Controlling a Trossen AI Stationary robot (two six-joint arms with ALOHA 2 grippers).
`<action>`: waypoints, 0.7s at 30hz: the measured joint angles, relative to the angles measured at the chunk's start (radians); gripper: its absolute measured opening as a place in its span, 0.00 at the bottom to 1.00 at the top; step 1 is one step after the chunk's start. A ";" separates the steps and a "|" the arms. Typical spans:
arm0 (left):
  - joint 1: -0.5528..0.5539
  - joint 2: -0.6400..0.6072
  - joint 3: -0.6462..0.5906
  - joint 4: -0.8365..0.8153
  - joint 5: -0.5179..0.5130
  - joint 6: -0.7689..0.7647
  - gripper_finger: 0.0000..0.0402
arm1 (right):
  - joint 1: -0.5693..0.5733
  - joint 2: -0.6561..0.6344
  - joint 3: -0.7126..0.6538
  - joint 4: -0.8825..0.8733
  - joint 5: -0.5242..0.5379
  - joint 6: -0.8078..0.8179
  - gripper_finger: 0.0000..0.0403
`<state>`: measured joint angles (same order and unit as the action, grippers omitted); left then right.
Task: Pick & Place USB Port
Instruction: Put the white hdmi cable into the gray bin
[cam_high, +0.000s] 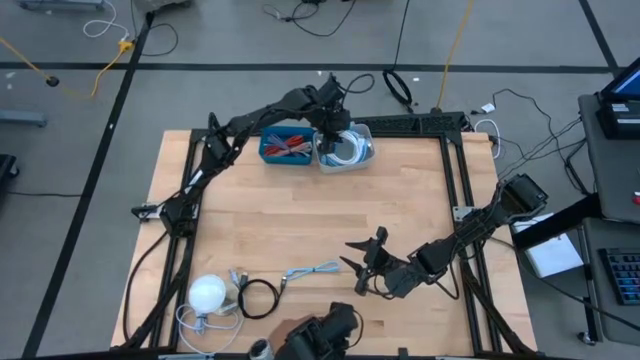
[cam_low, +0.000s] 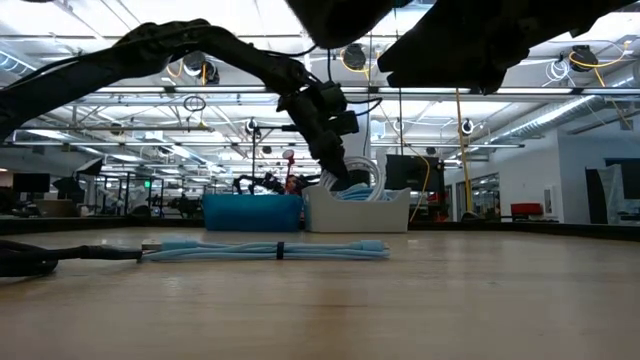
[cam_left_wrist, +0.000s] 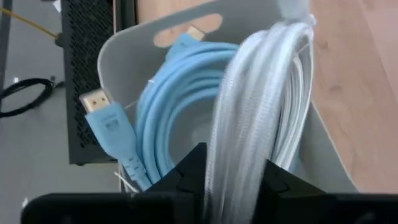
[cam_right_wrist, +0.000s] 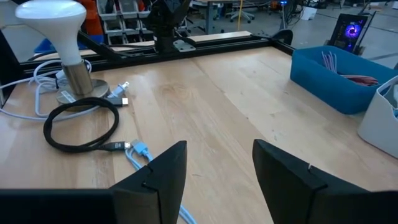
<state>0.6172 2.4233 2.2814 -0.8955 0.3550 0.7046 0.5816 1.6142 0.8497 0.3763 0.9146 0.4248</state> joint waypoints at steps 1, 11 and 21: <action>-0.003 0.000 0.000 0.005 -0.001 -0.002 0.20 | 0.000 0.000 0.000 0.000 0.000 0.000 0.44; -0.063 0.000 0.001 0.122 -0.246 -0.025 0.22 | 0.000 0.000 0.000 0.000 0.000 0.008 0.44; -0.101 -0.001 0.002 0.165 -0.491 0.087 0.26 | 0.000 0.000 0.000 -0.003 0.000 0.008 0.44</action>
<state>0.5164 2.4222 2.2833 -0.7307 -0.1361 0.7915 0.5812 1.6142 0.8497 0.3729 0.9147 0.4331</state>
